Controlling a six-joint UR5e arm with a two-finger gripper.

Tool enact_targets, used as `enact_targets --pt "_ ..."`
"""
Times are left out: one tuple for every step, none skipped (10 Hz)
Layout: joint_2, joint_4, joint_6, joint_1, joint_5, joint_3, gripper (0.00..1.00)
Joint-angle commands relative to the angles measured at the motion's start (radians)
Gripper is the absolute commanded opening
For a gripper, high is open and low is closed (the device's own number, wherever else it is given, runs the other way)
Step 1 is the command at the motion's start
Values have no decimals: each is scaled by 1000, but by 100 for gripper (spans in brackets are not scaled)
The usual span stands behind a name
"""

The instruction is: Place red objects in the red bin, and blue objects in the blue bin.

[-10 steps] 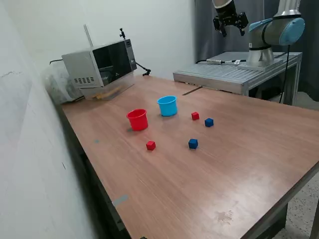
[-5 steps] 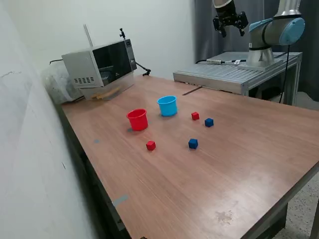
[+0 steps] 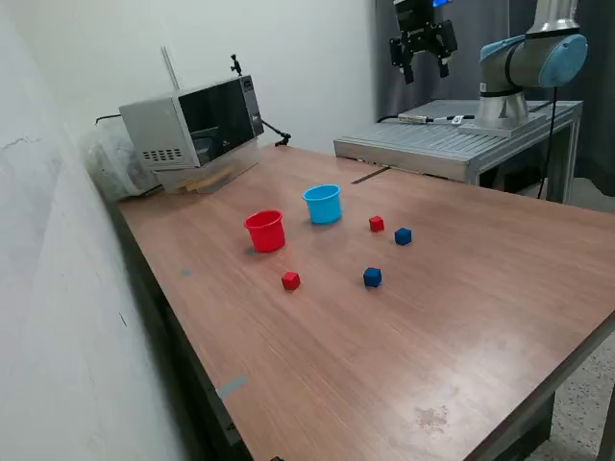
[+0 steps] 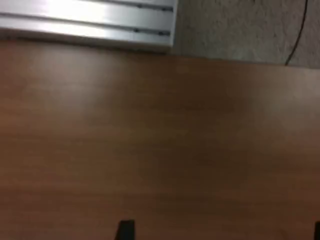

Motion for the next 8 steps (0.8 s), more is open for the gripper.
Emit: enact_targets --pt "143 -195 117 -9 72 -65 100" --pt "212 -262 188 -10 72 -77 100" --pt "278 -306 251 -10 71 -91 100" --pt "337 -351 342 -10 69 -113 100" --pt "392 -377 412 -5 55 -146 100" --pt "444 -383 431 1 32 -178 100" --pt "486 -399 432 1 29 -192 100" --pt "519 -420 432 1 28 -190 100"
